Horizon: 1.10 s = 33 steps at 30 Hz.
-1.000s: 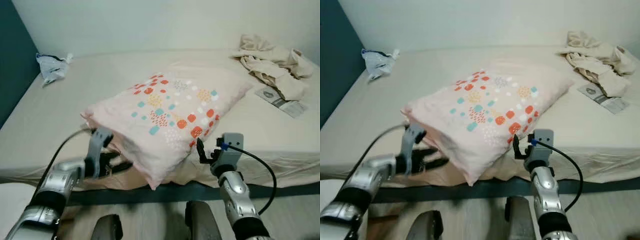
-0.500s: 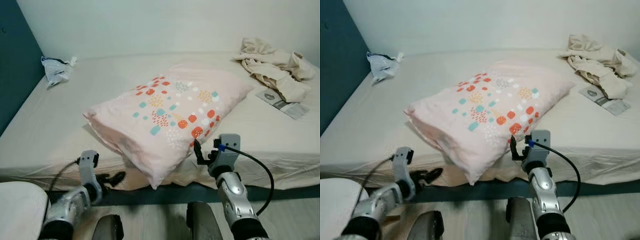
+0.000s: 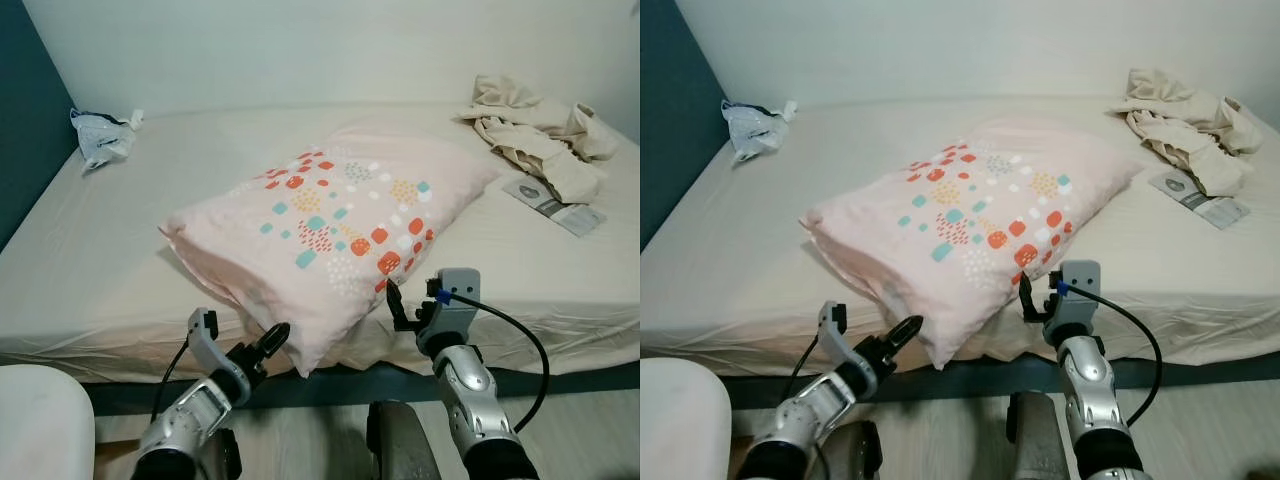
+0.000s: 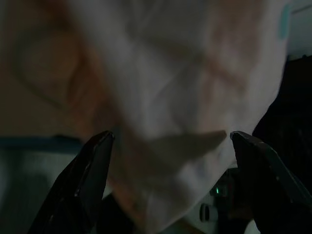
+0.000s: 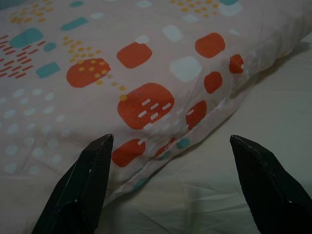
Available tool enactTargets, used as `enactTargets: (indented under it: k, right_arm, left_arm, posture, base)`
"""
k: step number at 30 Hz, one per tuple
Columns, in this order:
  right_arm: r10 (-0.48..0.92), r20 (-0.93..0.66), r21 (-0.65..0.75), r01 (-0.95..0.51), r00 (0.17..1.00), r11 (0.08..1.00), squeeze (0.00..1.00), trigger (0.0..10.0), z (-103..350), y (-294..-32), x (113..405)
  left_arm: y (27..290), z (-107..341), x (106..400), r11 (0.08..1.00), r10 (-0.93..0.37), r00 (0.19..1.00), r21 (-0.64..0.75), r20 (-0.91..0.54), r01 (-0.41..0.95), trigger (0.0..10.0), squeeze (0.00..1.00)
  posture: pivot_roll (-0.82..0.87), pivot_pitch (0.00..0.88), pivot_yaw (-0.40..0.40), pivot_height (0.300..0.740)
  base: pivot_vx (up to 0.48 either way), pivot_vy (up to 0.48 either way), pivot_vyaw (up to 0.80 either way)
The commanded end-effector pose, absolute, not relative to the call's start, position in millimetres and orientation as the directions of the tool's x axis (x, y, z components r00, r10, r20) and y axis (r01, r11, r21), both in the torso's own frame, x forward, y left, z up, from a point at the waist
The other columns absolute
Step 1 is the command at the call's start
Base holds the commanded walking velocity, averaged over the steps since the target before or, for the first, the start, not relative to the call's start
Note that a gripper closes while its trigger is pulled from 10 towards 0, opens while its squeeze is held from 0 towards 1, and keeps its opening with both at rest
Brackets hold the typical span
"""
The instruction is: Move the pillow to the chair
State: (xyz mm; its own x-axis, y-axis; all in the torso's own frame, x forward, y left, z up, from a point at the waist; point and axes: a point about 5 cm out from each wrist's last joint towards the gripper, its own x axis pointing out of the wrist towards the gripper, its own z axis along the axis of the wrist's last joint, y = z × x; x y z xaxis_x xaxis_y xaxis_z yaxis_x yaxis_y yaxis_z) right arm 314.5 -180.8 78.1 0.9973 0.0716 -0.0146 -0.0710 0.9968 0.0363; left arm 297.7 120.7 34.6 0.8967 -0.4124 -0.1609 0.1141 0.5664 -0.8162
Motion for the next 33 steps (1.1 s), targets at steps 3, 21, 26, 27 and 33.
enactTargets:
  k: [3,21,26,27,33]
  right_arm:
    - [0.092,-0.024,0.031,-0.091,0.995,0.995,0.00,10.0,77.4,-176.8,312.4]
    - [0.081,-0.023,0.043,-0.080,0.996,0.996,0.00,10.0,78.1,-173.4,308.9]
    - [0.073,-0.022,0.047,-0.072,0.997,0.996,0.00,10.0,78.8,-173.9,309.1]
    - [0.071,-0.022,0.047,-0.070,0.997,0.996,0.00,10.0,78.8,-174.1,309.0]
    - [0.059,-0.021,0.051,-0.058,0.998,0.997,0.00,10.0,78.6,-174.6,308.6]
  left_arm:
    - [102.8,32.5,303.7,0.613,-0.383,0.902,-0.785,-0.199,0.087,10.0,0.87]
    - [55.7,40.9,309.9,0.674,-0.560,0.800,-0.680,-0.217,0.287,0.0,0.00]
    - [66.7,41.7,312.6,0.726,-0.597,0.757,-0.579,-0.263,0.372,0.0,0.00]
    - [71.3,41.1,313.4,0.741,-0.603,0.745,-0.544,-0.283,0.393,0.0,0.00]
    - [112.9,41.9,318.5,0.776,-0.631,0.669,-0.345,-0.394,0.528,0.0,0.00]
  posture:
    - [-0.09,0.179,-0.027,0.582]
    - [-0.09,0.193,0.001,0.582]
    - [-0.09,0.189,0.006,0.582]
    - [-0.09,0.189,0.006,0.582]
    - [-0.08,0.181,0.016,0.582]
  base:
    - [0.000,0.000,0.00]
    - [0.000,0.000,0.00]
    - [0.000,0.000,0.00]
    - [0.000,0.000,0.00]
    - [0.000,0.000,0.00]
